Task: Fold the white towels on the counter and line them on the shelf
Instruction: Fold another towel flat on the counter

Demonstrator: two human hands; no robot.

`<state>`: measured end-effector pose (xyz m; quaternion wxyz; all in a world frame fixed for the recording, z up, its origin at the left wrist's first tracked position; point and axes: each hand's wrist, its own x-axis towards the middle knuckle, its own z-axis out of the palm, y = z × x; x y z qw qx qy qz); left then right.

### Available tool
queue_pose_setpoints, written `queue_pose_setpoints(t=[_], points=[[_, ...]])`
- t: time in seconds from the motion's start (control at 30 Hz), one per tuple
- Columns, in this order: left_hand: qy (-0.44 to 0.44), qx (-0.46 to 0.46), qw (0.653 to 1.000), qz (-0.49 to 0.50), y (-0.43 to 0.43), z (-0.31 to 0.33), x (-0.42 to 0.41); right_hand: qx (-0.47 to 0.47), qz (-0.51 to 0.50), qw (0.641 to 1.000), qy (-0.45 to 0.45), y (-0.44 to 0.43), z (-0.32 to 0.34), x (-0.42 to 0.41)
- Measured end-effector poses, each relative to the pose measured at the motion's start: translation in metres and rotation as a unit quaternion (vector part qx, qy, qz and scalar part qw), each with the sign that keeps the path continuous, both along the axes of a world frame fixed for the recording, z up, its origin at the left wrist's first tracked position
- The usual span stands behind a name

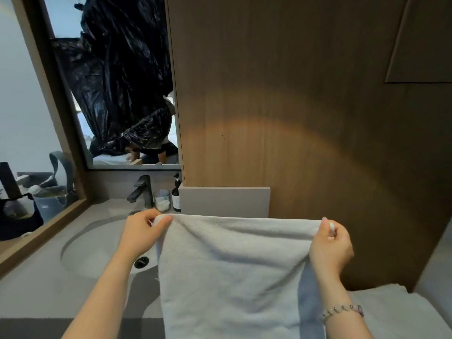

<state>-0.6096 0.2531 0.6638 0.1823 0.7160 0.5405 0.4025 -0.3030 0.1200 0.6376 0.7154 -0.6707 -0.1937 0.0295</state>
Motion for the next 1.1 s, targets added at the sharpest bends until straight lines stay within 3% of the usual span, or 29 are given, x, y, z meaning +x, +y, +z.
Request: queue_pose_setpoints(t=[0.23, 0.57, 0.93, 1.1], points=[[0.046, -0.048, 0.998, 0.010, 0.089, -0.025, 0.011, -0.030, 0.000, 1.000, 0.003, 0.082, -0.022, 0.013], [0.090, -0.205, 0.967, -0.118, 0.224, -0.065, 0.032, -0.113, -0.023, 0.992, 0.057, 0.200, -0.077, 0.034], [0.064, -0.262, 0.961, -0.051, 0.284, -0.135, 0.065, -0.225, 0.020, 0.974, 0.026, 0.262, -0.125, 0.075], [0.039, -0.260, 0.965, -0.005, 0.291, -0.146, 0.080, -0.263, 0.024, 0.963, 0.052, 0.280, -0.147, 0.087]])
